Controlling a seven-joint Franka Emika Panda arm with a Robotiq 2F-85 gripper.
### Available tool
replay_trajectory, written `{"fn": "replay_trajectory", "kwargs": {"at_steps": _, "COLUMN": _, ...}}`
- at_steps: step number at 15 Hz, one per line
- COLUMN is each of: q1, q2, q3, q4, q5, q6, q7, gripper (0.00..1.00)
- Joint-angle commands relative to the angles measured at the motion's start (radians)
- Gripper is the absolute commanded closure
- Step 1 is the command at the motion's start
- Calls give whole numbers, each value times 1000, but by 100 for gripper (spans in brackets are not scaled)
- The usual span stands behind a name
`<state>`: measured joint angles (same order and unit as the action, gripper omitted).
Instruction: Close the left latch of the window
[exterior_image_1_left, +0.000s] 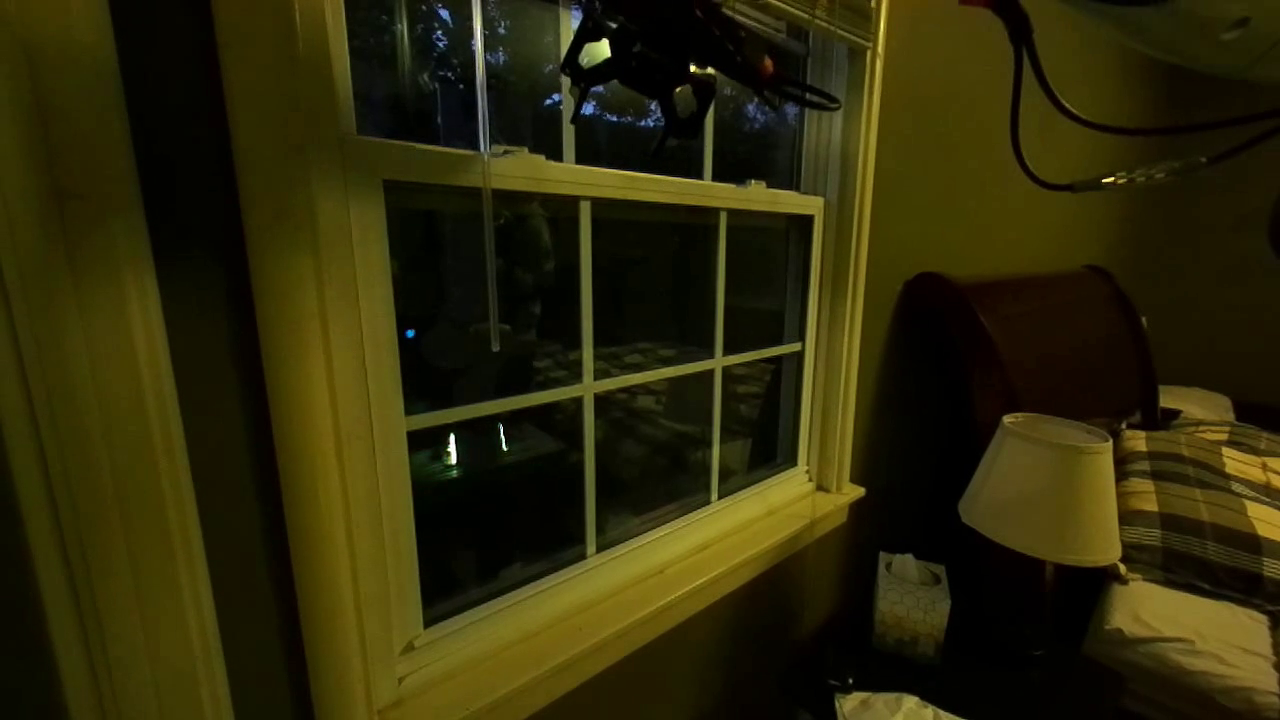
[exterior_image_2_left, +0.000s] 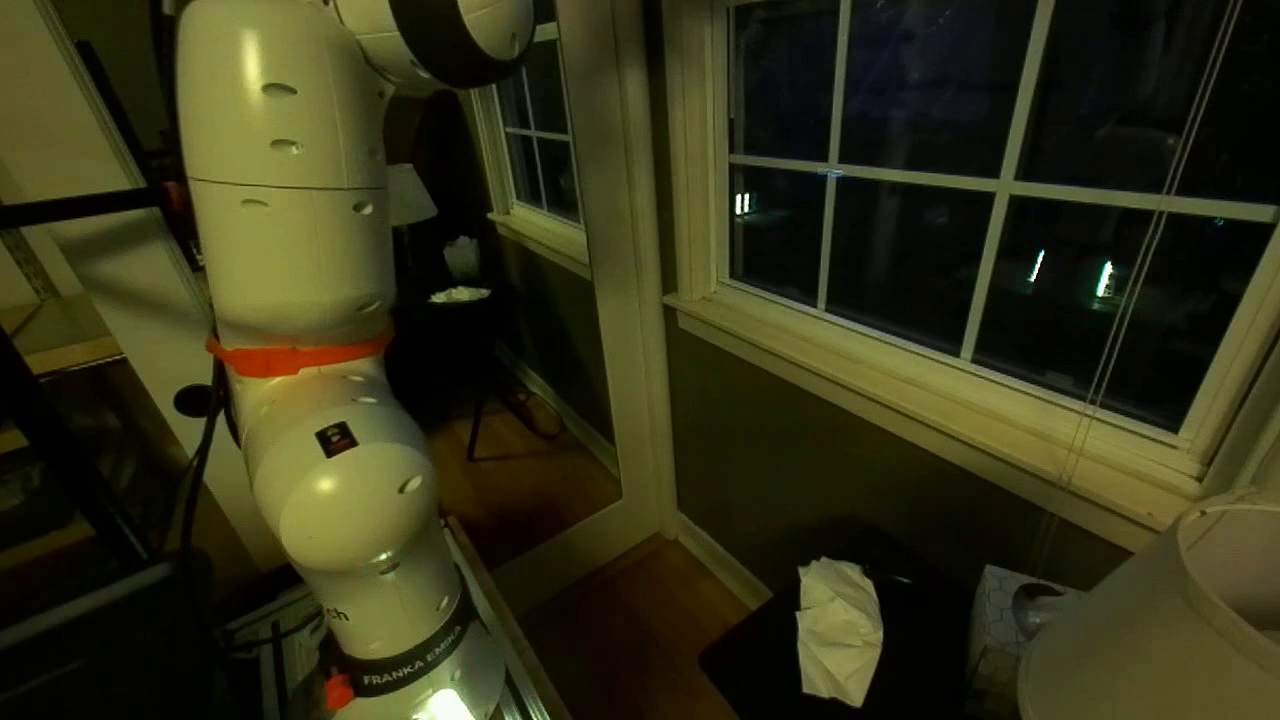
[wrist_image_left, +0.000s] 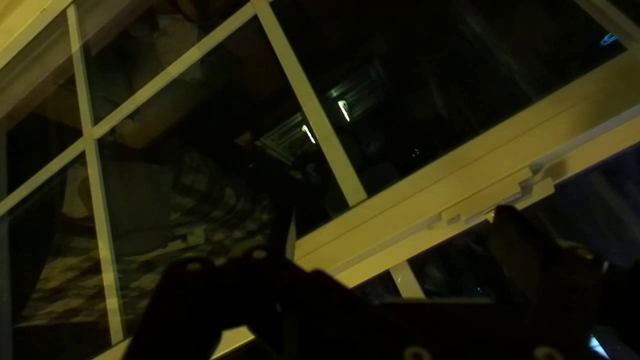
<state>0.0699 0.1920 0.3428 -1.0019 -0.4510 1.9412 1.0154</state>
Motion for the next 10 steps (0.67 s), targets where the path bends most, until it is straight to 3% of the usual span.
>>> {"fn": "replay_trajectory", "kwargs": {"at_steps": 1, "q1": 0, "q2": -3, "q3": 0, "q4": 0, "q5": 0, "q6": 0, "q7": 0, "gripper": 0}}
{"fn": "replay_trajectory", "kwargs": {"at_steps": 6, "q1": 0, "q2": -7, "q3": 0, "q4": 0, "q5": 0, "q6": 0, "q7": 0, "gripper": 0}}
{"fn": "replay_trajectory", "kwargs": {"at_steps": 10, "q1": 60, "q2": 61, "q3": -3, "q4": 81, "q5": -131, "q6": -51, "q7": 84, "gripper": 0}}
